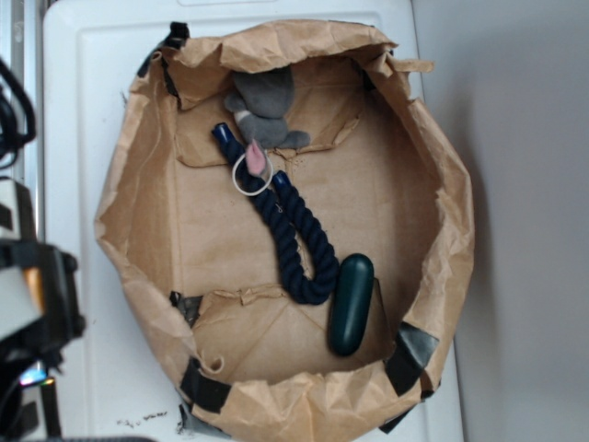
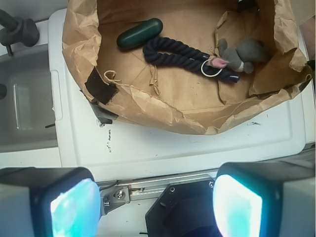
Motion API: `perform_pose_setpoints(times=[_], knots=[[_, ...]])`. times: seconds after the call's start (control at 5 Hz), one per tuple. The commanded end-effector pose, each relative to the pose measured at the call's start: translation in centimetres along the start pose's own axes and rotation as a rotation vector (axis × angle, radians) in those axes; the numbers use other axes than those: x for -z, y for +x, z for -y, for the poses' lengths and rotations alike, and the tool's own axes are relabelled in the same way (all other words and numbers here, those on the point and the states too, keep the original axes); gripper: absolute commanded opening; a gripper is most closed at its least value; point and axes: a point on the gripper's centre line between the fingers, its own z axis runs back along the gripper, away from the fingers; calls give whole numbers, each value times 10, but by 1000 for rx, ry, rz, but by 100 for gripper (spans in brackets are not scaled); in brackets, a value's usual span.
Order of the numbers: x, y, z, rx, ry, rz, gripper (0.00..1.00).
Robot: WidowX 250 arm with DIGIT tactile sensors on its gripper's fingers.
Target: Grab the plastic pickle.
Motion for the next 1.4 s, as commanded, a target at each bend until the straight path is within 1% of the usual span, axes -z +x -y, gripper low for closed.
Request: perform_pose_setpoints(times=[0.0, 0.2, 0.4, 0.6, 0.8, 1.0, 1.2], knots=[[-9, 12, 16, -173, -80, 15, 100], [6, 31, 14, -283, -87, 45, 100], [25, 42, 11, -282, -92, 73, 100], [35, 63, 2, -287, -66, 95, 100], [46, 86, -6, -247, -47, 141, 100], [66, 138, -28, -241, -40, 123, 100], [79, 187, -26, -271, -59, 114, 100]])
